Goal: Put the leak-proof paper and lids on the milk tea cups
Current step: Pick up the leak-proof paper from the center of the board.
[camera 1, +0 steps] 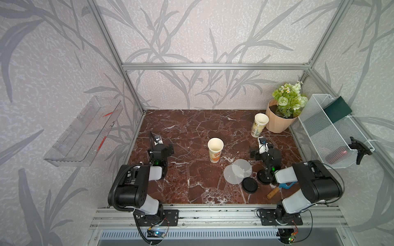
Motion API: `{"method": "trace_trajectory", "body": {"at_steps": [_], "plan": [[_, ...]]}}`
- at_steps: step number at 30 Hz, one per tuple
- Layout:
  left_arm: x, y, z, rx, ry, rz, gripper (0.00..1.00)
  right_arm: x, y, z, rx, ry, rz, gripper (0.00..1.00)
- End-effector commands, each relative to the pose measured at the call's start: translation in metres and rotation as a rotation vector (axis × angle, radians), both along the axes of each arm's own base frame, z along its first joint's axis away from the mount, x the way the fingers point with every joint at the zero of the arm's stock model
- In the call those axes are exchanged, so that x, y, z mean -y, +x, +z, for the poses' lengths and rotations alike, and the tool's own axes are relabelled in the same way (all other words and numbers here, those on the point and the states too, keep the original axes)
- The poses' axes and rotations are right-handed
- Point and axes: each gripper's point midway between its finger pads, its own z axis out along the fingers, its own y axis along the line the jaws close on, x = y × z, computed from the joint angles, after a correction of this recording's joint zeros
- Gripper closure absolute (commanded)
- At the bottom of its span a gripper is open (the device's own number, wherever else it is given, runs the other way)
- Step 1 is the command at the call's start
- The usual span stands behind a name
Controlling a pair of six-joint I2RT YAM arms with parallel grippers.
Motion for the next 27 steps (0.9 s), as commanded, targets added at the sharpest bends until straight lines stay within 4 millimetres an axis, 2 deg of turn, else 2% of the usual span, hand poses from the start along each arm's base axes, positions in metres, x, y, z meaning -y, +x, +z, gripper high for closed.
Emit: {"method": "trace_trajectory", "body": {"at_steps": [1, 12, 14, 17, 20, 24, 26, 27], "plan": [[-0.004, 0.008, 0.013, 0.038, 0.026, 0.013, 0.01, -0.005, 0.007, 0.011, 0.041, 0.006, 0.016, 0.01], [-0.005, 0.008, 0.013, 0.037, 0.026, 0.014, 0.01, -0.005, 0.008, 0.011, 0.038, 0.005, 0.015, 0.01], [-0.004, 0.008, 0.013, 0.037, 0.026, 0.013, 0.01, 0.005, 0.016, 0.007, -0.010, 0.011, -0.055, 0.01], [0.000, 0.008, 0.019, 0.056, 0.034, -0.019, 0.01, 0.002, 0.009, 0.013, 0.043, 0.002, -0.034, 0.01], [0.007, 0.002, 0.041, 0.075, 0.045, -0.061, 0.01, 0.010, 0.003, 0.021, 0.087, -0.027, -0.115, 0.01], [0.004, -0.012, 0.080, 0.042, -0.101, 0.016, 0.01, -0.012, 0.001, 0.035, 0.077, -0.074, -0.016, 0.01], [0.007, -0.018, 0.096, 0.090, -0.231, 0.051, 0.01, -0.027, -0.002, 0.052, 0.079, -0.130, 0.022, 0.01], [0.007, -0.022, 0.100, 0.117, -0.324, 0.093, 0.01, -0.032, -0.004, 0.067, 0.095, -0.139, 0.019, 0.01]]}}
